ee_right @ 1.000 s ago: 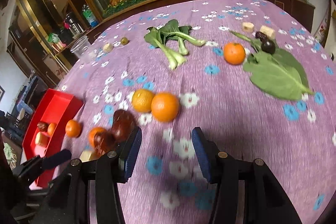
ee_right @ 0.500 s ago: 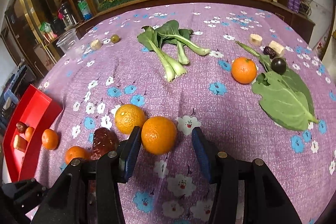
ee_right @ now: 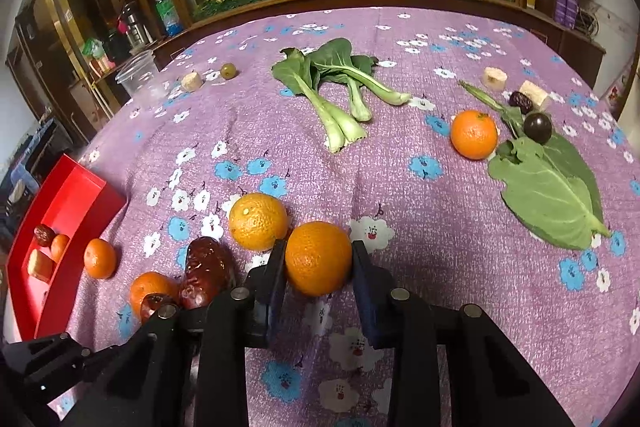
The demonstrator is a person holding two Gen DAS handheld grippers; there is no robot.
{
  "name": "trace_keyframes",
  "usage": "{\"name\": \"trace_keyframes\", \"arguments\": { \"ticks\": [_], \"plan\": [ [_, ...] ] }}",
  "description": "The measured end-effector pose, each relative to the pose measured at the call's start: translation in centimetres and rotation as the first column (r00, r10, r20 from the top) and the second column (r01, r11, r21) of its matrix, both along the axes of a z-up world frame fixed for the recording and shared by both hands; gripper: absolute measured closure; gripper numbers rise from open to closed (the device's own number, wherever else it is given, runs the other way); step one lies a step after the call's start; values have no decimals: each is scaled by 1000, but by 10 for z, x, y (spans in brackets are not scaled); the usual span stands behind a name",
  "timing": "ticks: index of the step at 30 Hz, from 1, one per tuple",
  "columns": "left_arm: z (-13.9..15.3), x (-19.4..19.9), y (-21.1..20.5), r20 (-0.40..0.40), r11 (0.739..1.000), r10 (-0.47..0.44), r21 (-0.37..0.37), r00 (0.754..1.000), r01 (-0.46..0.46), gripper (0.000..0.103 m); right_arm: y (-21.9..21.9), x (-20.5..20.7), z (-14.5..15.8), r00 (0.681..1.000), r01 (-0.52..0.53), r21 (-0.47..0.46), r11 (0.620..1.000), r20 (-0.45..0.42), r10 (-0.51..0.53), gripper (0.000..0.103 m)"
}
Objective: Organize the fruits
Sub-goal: 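Hold the root piece in left gripper while right gripper grasps a mandarin orange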
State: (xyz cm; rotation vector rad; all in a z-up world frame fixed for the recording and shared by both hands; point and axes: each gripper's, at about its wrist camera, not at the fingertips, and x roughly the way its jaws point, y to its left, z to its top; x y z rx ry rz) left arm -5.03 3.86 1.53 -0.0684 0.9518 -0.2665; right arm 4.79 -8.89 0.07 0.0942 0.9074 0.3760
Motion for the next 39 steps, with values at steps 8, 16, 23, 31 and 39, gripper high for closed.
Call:
{"name": "trace_keyframes", "arguments": {
  "ticks": [8, 16, 23, 31, 39],
  "plan": [
    [17, -17, 4, 47, 1000, 11, 4, 999, -11, 73, -7, -21, 9, 1000, 5, 24, 1000, -3, -5, 70],
    [36, -42, 9, 89, 999, 33, 4, 995, -33, 73, -9, -54, 22, 1000, 1, 41, 999, 25, -2, 70],
    [51, -63, 13, 123, 998, 55, 1, 991, -56, 72, -10, -81, 34, 999, -5, 52, 999, 47, 3, 70],
    [60, -80, 29, 144, 994, 111, -15, 983, -110, 72, -6, -106, 53, 996, -24, 49, 998, 91, 20, 70],
    [62, -90, 76, 140, 972, 236, -55, 962, -230, 72, 15, -126, 69, 990, -75, 42, 996, 124, 69, 69]
  ]
}}
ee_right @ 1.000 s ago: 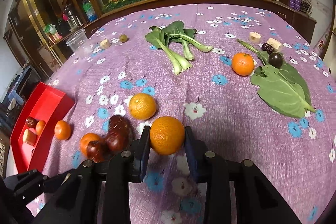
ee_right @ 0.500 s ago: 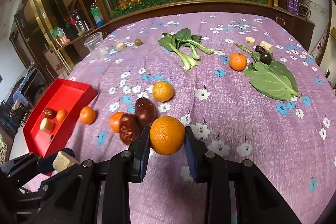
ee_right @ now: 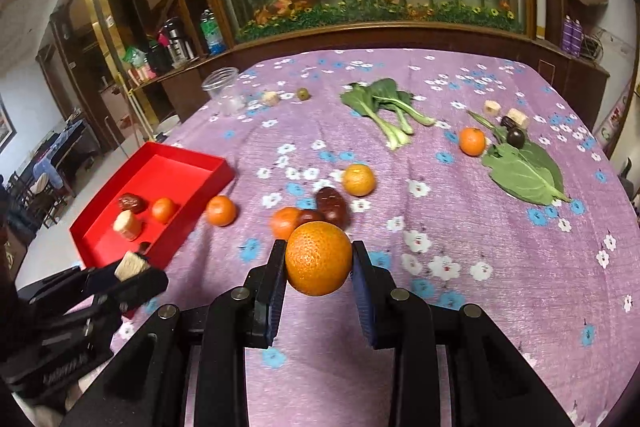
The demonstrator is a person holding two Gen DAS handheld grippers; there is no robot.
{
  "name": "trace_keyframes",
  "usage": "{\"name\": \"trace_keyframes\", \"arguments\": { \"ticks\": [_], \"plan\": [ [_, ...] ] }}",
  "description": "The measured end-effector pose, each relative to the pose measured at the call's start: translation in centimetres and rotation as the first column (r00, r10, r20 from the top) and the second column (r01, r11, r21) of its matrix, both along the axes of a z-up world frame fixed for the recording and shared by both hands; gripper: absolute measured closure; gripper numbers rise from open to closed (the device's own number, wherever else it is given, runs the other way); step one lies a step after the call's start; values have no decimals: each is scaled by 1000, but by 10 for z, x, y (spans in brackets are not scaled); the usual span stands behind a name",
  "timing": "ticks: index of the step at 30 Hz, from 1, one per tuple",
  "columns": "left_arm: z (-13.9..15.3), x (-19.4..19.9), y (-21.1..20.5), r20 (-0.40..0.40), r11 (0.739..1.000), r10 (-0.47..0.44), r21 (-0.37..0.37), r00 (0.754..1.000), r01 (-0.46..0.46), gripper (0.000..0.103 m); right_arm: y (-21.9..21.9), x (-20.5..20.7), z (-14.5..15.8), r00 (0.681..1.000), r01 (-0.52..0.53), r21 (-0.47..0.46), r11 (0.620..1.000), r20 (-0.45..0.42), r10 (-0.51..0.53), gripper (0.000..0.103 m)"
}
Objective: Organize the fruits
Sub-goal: 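Hold the root piece in left gripper while right gripper grasps a mandarin orange, then lower the root piece and orange into the red tray and open both grippers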
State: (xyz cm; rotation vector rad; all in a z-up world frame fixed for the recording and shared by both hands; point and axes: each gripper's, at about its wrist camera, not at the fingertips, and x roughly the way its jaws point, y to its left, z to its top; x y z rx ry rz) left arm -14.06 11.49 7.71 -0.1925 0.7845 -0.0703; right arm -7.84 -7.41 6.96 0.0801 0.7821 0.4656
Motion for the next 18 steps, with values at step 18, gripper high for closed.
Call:
{"name": "trace_keyframes", "arguments": {
  "ticks": [18],
  "plan": [
    [-13, -14, 119, -15, 959, 263, -101, 965, -263, 72, 100, -21, 9, 981, -191, -29, 981, 14, 191, 69]
  ]
}}
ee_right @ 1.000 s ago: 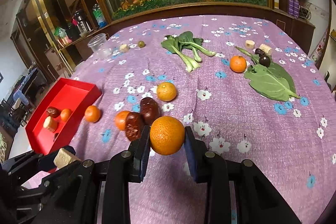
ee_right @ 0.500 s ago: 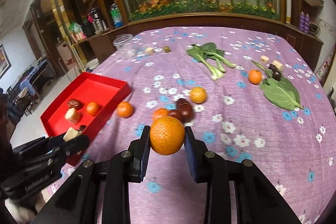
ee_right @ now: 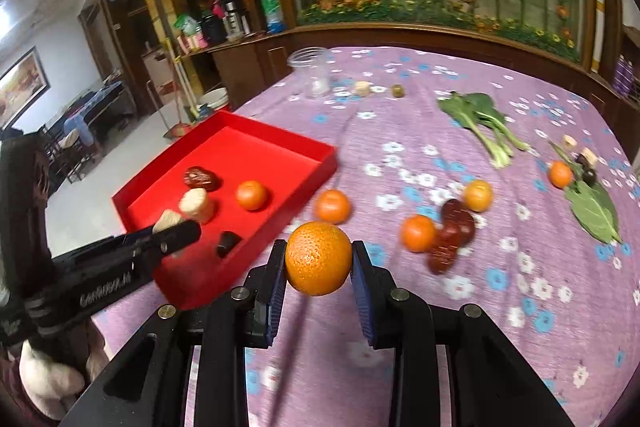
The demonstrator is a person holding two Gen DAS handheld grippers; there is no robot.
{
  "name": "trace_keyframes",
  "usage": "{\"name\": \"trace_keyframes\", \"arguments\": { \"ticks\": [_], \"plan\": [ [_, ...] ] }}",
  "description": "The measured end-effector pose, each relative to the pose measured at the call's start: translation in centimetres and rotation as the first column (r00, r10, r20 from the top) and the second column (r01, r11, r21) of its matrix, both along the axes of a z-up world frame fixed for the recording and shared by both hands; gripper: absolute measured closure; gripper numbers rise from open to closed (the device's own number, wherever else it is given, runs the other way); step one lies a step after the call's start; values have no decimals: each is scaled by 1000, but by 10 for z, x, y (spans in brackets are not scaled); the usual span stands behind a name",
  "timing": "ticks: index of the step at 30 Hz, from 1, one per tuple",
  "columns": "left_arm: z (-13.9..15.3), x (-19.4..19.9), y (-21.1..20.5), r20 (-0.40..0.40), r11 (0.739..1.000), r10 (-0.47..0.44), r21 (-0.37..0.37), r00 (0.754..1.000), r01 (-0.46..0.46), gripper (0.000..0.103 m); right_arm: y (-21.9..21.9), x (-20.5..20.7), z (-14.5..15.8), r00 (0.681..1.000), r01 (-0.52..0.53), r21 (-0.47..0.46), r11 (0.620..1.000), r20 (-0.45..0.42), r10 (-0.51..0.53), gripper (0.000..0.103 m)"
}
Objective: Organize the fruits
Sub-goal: 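Lower the root piece and orange into the red tray and open both grippers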
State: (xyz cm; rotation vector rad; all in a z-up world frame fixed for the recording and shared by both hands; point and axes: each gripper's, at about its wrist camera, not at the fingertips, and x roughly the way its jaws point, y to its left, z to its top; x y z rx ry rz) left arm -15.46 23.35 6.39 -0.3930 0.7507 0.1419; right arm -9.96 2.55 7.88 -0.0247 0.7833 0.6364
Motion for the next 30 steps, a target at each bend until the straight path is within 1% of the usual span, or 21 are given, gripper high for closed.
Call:
{"name": "trace_keyframes", "arguments": {
  "ticks": [6, 11, 14, 21, 26, 30],
  "plan": [
    [-3, -6, 51, -4, 992, 127, -14, 992, -128, 72, 40, -1, -1, 997, -67, 24, 997, -25, 68, 69],
    [-4, -8, 83, -6, 981, 193, -16, 981, -193, 72, 72, -2, -2, 991, -124, 26, 992, -39, 125, 69],
    [-7, -5, 92, -12, 979, 200, -26, 980, -201, 72, 89, 0, -6, 986, -158, 15, 987, -56, 158, 69],
    [-13, 10, 99, -23, 982, 186, -39, 982, -186, 72, 126, 3, -23, 970, -228, -28, 973, -91, 225, 69],
    [-19, 17, 103, -32, 982, 182, -53, 983, -183, 72, 141, 5, -33, 964, -249, -46, 967, -105, 243, 69],
    [-18, 18, 102, -14, 981, 183, -66, 983, -184, 72, 147, 8, -42, 962, -254, -51, 966, -122, 246, 69]
  ]
}}
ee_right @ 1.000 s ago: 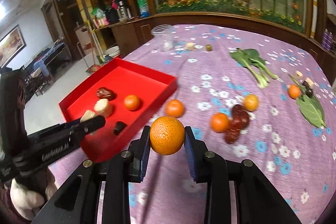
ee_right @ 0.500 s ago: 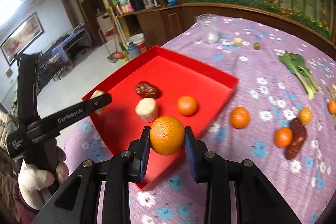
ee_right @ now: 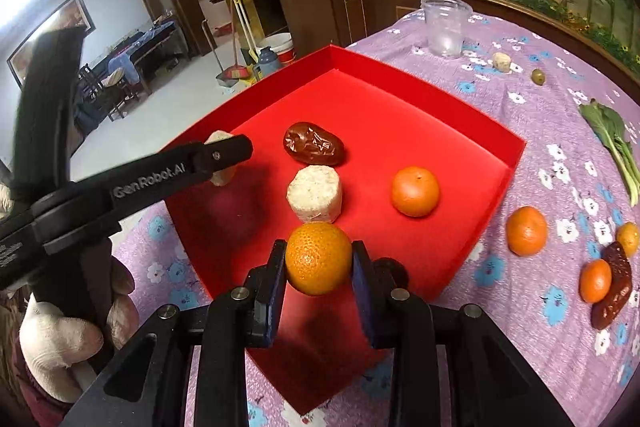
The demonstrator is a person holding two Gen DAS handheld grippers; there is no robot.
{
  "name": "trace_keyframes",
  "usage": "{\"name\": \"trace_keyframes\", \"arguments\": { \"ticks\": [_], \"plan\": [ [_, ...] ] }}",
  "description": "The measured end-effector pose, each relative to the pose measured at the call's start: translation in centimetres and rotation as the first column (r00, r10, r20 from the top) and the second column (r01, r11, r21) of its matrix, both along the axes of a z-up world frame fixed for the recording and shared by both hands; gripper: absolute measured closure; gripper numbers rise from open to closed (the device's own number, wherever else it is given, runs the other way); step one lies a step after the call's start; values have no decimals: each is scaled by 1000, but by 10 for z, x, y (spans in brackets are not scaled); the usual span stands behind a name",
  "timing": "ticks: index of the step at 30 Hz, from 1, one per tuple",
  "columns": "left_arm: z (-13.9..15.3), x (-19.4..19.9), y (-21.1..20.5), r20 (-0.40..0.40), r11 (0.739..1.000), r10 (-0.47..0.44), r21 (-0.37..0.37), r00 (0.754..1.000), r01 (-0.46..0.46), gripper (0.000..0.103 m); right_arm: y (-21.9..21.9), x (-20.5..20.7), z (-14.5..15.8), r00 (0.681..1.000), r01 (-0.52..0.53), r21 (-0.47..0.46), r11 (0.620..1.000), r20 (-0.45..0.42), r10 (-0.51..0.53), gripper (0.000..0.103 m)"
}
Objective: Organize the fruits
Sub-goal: 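Lower the root piece and orange into the red tray and open both grippers, then move both grippers back toward the remaining dates and oranges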
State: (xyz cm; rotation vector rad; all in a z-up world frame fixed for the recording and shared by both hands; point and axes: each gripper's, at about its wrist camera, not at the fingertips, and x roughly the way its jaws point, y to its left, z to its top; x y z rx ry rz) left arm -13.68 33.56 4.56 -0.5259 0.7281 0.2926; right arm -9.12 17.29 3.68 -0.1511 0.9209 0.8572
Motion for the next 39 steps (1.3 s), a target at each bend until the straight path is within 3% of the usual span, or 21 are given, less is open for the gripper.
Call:
{"name": "trace_keyframes", "arguments": {
  "ticks": [3, 7, 12, 16, 22, 33, 39],
  "plan": [
    [0, 1, 1, 11, 1000, -2, -14, 1000, 2, 67, 3, 2, -4, 1000, -4, -9, 1000, -5, 4, 68],
    [3, -2, 5, 45, 999, 17, -45, 999, -15, 46, 6, 4, -8, 1000, -11, -14, 1000, -13, 11, 68],
    [6, -8, 9, 67, 995, 33, -96, 997, -27, 39, 6, 6, -10, 999, -16, 15, 1000, -46, 17, 64],
    [13, -13, 3, 93, 993, 47, -108, 995, -37, 27, -5, 4, -3, 999, -7, 48, 999, -41, 9, 60],
    [23, -11, -16, 93, 992, 9, -123, 996, 2, 26, -33, 6, 9, 999, 38, 108, 993, -42, -34, 51],
    [38, 7, -83, 42, 992, -114, -51, 993, 116, 26, -107, 19, 11, 986, 160, 187, 969, -77, -148, 50],
    [34, 28, -128, -13, 976, -214, -46, 977, 213, 26, -166, 37, 3, 964, 259, 197, 946, -107, -242, 47]
  ]
}}
